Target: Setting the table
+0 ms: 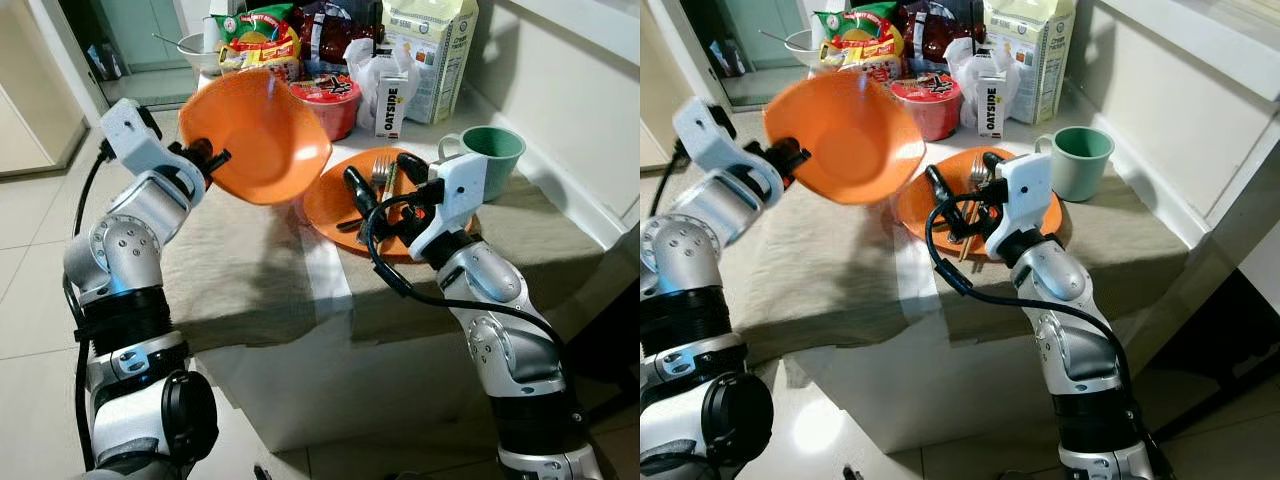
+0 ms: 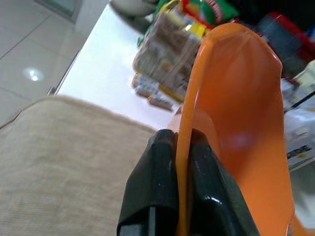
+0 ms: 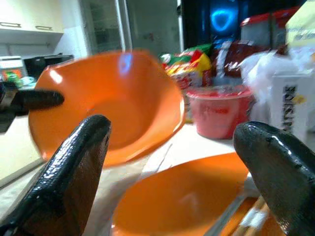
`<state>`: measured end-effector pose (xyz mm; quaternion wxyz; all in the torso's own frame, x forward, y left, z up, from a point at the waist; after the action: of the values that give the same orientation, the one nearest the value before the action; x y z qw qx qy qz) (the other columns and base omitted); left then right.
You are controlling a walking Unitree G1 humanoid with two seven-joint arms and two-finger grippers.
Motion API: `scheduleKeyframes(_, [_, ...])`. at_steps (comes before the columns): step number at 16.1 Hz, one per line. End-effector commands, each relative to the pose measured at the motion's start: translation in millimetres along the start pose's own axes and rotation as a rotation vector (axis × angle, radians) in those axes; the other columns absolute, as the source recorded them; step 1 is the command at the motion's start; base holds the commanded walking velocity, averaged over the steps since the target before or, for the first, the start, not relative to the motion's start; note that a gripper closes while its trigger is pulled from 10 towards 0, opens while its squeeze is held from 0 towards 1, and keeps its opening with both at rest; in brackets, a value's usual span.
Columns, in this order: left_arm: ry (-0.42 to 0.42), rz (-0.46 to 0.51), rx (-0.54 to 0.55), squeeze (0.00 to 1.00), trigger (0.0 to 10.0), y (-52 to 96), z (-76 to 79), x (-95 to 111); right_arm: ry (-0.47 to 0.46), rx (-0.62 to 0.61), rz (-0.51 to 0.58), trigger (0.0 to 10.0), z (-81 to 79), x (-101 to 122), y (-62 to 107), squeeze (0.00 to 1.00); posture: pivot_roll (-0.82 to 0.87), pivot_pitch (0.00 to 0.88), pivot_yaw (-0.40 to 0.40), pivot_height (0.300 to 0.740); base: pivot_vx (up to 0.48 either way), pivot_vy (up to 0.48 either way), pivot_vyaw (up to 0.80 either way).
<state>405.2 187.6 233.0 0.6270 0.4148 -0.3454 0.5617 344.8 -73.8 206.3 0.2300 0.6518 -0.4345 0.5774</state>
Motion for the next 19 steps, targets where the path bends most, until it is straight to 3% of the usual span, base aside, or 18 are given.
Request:
scheduleKeyframes(1, [-0.008, 0.079, -0.062, 0.00, 0.0, 5.0, 20.2, 26, -0.053, 0.024, -0.014, 10.0, -4.5, -1, -2.0, 0.00, -0.14, 0.000, 0.070, 0.740, 0.000, 0.000, 0.00])
scheduleKeyframes(7, [0.017, 0.132, -0.125, 0.00, 0.0, 12.7, 35.9, 41, -0.236, 0.027, -0.002, 10.0, -5.2, 6, -15.8, 0.00, -0.13, 0.000, 0.067, 0.740, 0.000, 0.000, 0.00])
scheduleKeyframes(12, [0.052, 0.091, -0.147, 0.00, 0.0, 13.8, 41.9, 29, -0.390, 0.004, 0.041, 10.0, -1.3, 16, -32.9, 0.00, -0.13, 0.000, 0.066, 0.740, 0.000, 0.000, 0.00])
scheduleKeyframes(19, [0.093, 0.073, -0.183, 0.00, 0.0, 17.0, 53.3, 28, -0.459, -0.031, 0.029, 10.0, 1.2, 2, -53.9, 0.00, -0.11, 0.000, 0.064, 0.740, 0.000, 0.000, 0.00])
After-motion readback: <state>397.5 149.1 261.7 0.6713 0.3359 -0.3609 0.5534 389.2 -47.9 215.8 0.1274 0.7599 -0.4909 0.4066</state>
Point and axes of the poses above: a point about 5 cm out from each wrist's last joint towards the gripper, its own y axis pointing back from the gripper into the wrist, its own x axis along the axis of the wrist's last joint, z = x × y, the point moved 5 cm from there along -y, pointing out of the wrist towards the gripper, and after that the axes turned 10 degrees about -y, right-handed, at the moved point
